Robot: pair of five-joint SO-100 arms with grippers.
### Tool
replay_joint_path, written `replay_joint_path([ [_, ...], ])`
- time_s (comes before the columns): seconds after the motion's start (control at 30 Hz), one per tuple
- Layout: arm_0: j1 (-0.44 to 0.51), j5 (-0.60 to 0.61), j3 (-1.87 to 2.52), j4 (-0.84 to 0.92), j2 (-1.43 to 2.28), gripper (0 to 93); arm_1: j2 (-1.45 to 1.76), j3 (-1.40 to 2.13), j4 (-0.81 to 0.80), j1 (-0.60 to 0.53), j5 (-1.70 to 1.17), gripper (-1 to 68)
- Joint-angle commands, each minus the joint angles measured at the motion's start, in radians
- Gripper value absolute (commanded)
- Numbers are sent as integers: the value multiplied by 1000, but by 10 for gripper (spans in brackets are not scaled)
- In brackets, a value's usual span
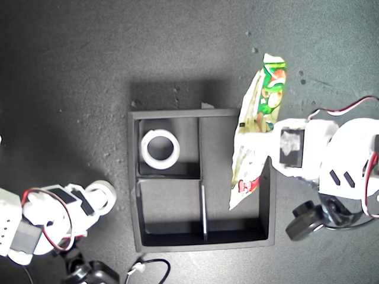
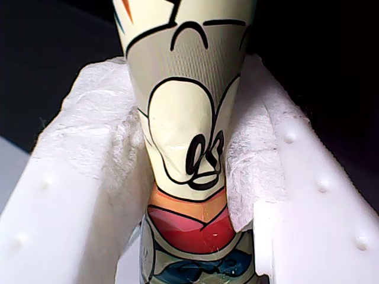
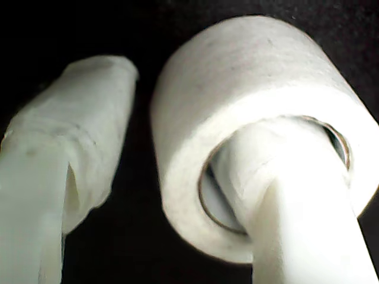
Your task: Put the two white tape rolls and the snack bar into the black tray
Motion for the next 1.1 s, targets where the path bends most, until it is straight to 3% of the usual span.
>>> replay_joint_path([
  [0.0, -3, -15, -32, -12, 5, 63, -21, -55, -23, -32, -8, -4],
  [0.23, -23, -9, 18, 31, 153, 41, -126, -126, -20, -64, 12, 3],
  [0.37, -48, 14, 3, 89, 196, 38, -130, -124, -9, -69, 15, 91],
  [0.63, -137, 129, -190, 322, 272, 37, -130, -178, 118, -69, 20, 165],
  [0.73, -178, 175, -281, 393, 279, 36, -129, -233, 190, -71, 44, 156],
  [1.07, -178, 276, -678, 517, 89, 35, -117, -453, 471, -21, 267, -1],
])
